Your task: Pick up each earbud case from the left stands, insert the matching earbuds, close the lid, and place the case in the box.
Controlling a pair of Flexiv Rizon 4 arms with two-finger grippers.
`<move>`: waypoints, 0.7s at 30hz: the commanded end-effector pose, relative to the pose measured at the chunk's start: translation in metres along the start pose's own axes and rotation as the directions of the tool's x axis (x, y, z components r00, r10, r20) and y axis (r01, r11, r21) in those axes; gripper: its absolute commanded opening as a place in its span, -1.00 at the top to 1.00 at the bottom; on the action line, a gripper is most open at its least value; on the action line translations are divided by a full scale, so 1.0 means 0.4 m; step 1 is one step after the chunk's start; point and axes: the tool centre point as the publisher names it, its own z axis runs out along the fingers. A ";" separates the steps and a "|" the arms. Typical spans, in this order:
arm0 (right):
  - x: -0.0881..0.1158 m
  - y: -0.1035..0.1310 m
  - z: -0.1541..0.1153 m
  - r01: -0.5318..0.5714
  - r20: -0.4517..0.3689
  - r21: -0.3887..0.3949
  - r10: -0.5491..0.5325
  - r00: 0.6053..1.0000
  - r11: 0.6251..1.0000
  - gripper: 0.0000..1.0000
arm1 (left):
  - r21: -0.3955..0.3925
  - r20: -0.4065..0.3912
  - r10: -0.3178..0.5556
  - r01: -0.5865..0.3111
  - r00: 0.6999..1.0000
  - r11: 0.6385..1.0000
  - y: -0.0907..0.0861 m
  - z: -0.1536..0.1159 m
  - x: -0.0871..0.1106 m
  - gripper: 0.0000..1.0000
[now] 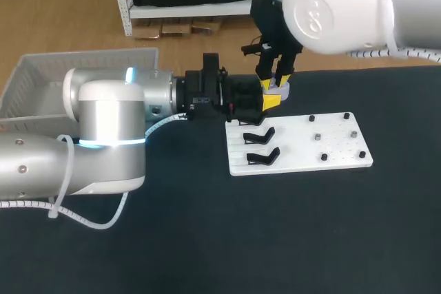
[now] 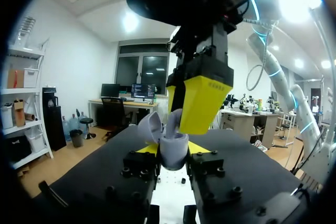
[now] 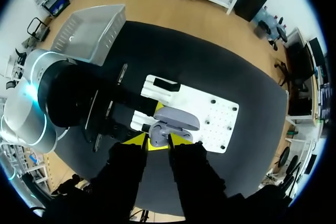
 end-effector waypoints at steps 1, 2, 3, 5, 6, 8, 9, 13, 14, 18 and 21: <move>-0.001 0.000 -0.005 0.003 0.002 0.001 -0.003 1.000 1.000 0.39 | -0.006 0.007 0.004 -0.004 1.000 1.000 -0.002 0.001 0.003 1.00; 0.000 0.000 -0.005 0.003 0.003 0.001 -0.003 1.000 1.000 0.39 | -0.006 0.007 0.004 -0.004 1.000 1.000 -0.002 0.001 0.003 1.00; 0.000 -0.001 -0.005 0.004 0.004 0.002 -0.004 1.000 1.000 0.40 | -0.006 0.007 0.004 -0.004 1.000 1.000 -0.002 0.001 0.003 1.00; 0.002 0.000 -0.006 0.007 0.003 0.002 -0.007 1.000 1.000 0.38 | -0.006 0.007 0.004 -0.004 1.000 1.000 -0.002 0.001 0.003 1.00; 0.003 0.000 -0.007 0.008 0.003 0.001 -0.008 1.000 1.000 0.37 | -0.006 0.007 0.004 -0.004 1.000 1.000 -0.002 0.001 0.003 1.00; 0.003 0.000 -0.007 0.009 0.004 0.002 -0.009 1.000 1.000 0.37 | -0.006 0.007 0.004 -0.004 1.000 1.000 -0.002 0.001 0.003 1.00; 0.004 -0.001 -0.009 0.009 0.005 0.002 -0.009 1.000 1.000 0.37 | -0.006 0.007 0.004 -0.004 1.000 1.000 -0.002 0.001 0.003 1.00; 0.006 -0.001 -0.036 0.010 0.031 -0.003 -0.010 0.999 1.000 0.39 | -0.006 0.007 0.004 -0.004 1.000 1.000 -0.002 0.001 0.003 1.00; 0.004 -0.001 -0.048 0.009 0.044 -0.007 -0.009 0.999 1.000 0.38 | -0.006 0.007 0.004 -0.004 1.000 1.000 -0.002 0.001 0.003 1.00; -0.028 -0.014 -0.083 0.006 0.095 0.000 -0.006 0.995 1.000 0.37 | -0.006 0.007 0.004 -0.004 1.000 1.000 -0.002 0.001 0.003 1.00; -0.072 -0.036 -0.074 -0.012 0.135 0.006 0.011 0.991 1.000 0.36 | -0.006 0.007 0.004 -0.004 1.000 1.000 -0.002 0.001 0.003 1.00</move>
